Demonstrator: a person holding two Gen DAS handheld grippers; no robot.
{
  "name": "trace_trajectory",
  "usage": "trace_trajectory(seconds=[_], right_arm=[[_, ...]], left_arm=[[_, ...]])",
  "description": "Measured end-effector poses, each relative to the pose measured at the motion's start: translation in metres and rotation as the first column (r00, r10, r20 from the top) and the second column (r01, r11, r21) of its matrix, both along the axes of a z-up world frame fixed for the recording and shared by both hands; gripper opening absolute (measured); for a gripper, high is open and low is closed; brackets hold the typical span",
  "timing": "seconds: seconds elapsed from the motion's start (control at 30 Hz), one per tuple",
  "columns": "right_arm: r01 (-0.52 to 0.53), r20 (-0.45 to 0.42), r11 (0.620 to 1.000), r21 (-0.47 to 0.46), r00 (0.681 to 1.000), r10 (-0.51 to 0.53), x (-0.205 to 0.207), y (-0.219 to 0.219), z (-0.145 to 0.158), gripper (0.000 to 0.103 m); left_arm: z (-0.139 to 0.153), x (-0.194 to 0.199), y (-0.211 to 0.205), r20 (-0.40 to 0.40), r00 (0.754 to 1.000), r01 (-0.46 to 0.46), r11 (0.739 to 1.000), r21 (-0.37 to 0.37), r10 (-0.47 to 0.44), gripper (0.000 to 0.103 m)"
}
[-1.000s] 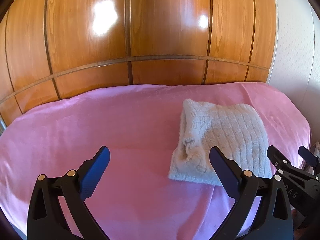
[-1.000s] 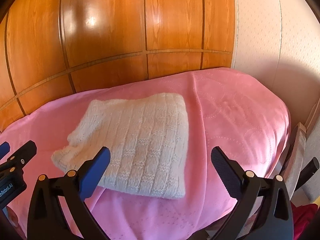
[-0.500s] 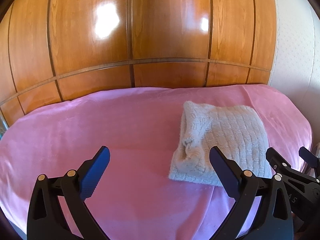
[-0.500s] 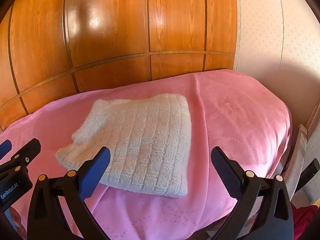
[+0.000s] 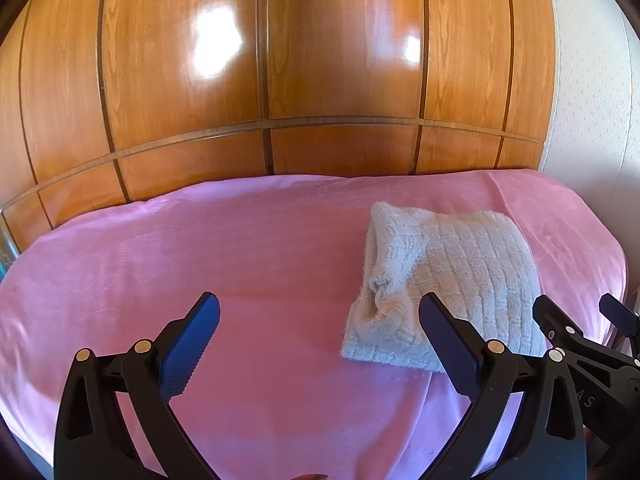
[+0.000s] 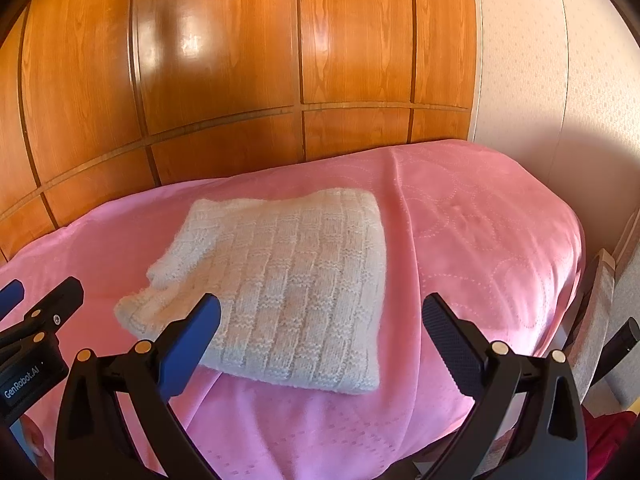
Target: Fold small clothes
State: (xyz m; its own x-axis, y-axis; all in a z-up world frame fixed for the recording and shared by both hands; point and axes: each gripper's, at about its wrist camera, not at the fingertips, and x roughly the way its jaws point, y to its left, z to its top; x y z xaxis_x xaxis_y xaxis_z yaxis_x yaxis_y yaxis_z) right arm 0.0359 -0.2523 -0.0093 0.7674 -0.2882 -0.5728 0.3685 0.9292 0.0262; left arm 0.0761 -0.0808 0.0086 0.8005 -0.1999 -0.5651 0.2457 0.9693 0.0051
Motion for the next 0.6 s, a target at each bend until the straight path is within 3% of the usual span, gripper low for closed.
trace_trajectory(seconds=[0.6], right_arm=[[0.0, 0.007, 1.0, 0.006, 1.0, 0.0, -0.0003, 0.0013, 0.0005, 0.101]], left_arm=[[0.0011, -0.0026, 0.0007, 0.001, 1.0, 0.004, 1.0, -0.002, -0.004, 0.099]])
